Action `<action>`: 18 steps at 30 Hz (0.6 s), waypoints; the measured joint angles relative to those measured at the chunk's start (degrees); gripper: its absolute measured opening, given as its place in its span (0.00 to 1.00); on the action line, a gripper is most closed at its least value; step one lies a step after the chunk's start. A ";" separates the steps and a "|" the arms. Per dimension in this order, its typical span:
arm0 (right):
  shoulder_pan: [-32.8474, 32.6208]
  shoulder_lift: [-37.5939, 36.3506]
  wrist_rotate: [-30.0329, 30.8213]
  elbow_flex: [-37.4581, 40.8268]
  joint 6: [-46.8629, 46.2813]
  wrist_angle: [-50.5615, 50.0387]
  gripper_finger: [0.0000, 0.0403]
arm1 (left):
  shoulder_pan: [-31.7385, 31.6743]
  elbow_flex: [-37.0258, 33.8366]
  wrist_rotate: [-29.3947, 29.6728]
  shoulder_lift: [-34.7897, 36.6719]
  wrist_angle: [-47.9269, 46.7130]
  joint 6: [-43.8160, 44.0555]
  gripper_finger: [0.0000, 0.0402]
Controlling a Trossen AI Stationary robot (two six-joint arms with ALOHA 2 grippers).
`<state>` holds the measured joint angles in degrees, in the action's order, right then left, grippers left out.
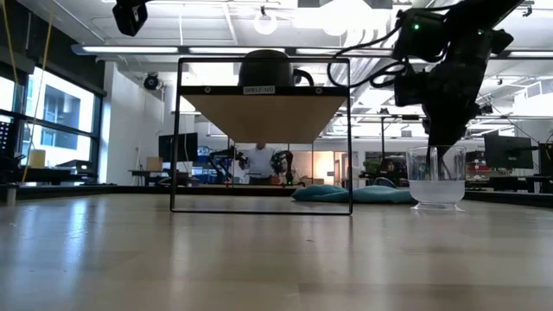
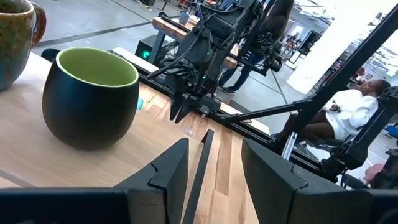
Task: Stack small to large cups/mugs on shelf
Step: Put the transparent mug on the shelf
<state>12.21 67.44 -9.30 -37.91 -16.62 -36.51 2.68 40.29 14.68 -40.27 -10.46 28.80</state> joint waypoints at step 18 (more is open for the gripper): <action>0.02 -1.28 -5.79 0.00 -1.31 4.03 0.15 | -0.01 0.00 -0.11 0.00 0.01 0.14 0.34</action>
<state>12.23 66.16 -15.09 -37.91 -17.93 -32.48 2.67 40.29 14.57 -40.27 -10.45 28.93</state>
